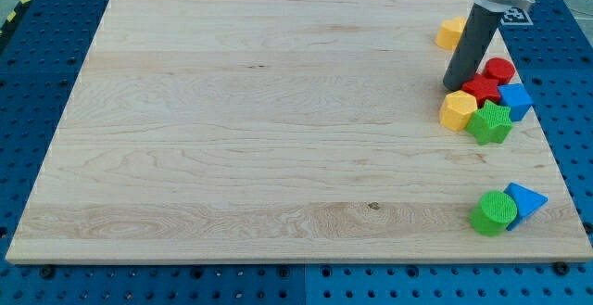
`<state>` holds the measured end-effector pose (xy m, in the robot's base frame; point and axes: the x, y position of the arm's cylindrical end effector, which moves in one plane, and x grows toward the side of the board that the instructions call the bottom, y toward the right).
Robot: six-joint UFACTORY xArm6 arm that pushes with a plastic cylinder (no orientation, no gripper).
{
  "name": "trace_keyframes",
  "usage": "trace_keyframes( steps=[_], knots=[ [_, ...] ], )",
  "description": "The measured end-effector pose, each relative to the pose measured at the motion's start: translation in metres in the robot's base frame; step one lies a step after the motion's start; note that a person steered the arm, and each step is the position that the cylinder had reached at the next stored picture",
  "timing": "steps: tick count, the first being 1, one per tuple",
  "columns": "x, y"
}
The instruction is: Place the yellow heart close to group of blocks
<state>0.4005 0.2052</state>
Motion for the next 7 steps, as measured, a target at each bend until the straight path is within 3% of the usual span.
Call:
trace_keyframes(
  steps=[1, 2, 3, 4, 5, 6, 7],
  knots=[
    [-0.003, -0.016],
    [-0.035, -0.073],
    [-0.094, -0.118],
    [-0.173, -0.114],
    [-0.204, -0.054],
    [-0.204, 0.02],
    [-0.17, 0.06]
  ],
)
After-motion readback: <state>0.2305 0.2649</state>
